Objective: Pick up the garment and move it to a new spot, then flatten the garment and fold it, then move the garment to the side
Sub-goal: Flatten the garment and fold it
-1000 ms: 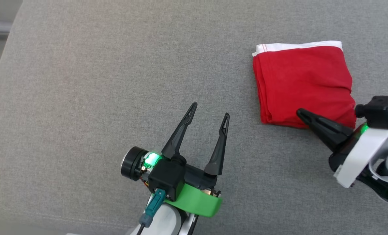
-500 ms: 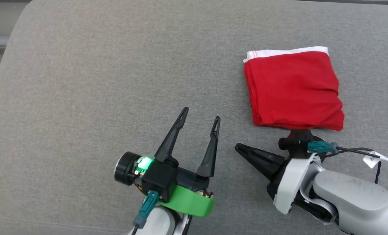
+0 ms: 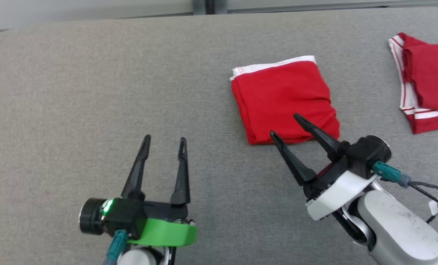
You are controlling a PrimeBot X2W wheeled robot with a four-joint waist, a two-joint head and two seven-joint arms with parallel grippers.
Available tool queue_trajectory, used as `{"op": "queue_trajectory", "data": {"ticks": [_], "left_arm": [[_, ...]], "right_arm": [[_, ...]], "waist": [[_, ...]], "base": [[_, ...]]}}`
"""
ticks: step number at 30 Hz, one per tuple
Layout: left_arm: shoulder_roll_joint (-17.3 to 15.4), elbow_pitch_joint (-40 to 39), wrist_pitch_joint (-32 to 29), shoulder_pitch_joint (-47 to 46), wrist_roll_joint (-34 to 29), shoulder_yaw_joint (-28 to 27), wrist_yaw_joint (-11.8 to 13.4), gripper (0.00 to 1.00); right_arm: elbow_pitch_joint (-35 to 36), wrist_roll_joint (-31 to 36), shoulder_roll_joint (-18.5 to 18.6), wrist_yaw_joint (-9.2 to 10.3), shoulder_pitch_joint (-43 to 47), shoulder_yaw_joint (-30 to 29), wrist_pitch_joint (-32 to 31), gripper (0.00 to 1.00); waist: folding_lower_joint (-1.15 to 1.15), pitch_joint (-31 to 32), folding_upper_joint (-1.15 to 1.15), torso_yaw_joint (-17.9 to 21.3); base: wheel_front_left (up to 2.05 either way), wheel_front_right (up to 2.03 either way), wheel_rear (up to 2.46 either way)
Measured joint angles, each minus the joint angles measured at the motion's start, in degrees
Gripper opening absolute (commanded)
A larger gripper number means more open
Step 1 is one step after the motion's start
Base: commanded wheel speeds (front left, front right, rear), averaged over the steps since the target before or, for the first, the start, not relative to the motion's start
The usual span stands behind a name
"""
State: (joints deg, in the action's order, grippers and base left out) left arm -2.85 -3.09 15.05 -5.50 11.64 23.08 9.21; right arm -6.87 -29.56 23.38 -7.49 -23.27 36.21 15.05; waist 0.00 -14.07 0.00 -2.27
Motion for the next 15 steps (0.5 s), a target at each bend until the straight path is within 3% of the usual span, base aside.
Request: {"op": "queue_trajectory", "data": {"ticks": [7,15], "left_arm": [[0.01,-0.76,0.00,5.02,-0.70,-3.10,-1.72,1.00],[0.01,-0.67,0.00,10.54,-1.11,-6.04,-1.62,1.00]], "right_arm": [[2.12,8.45,-4.46,0.00,9.06,-12.47,0.00,1.00],[3.81,13.37,-8.96,0.00,19.58,-21.56,0.00,1.00]], "waist": [[0.00,3.81,0.00,2.03],[0.00,9.38,0.00,3.05]], "base": [[0.00,0.00,0.00],[0.00,0.00,0.00]]}}
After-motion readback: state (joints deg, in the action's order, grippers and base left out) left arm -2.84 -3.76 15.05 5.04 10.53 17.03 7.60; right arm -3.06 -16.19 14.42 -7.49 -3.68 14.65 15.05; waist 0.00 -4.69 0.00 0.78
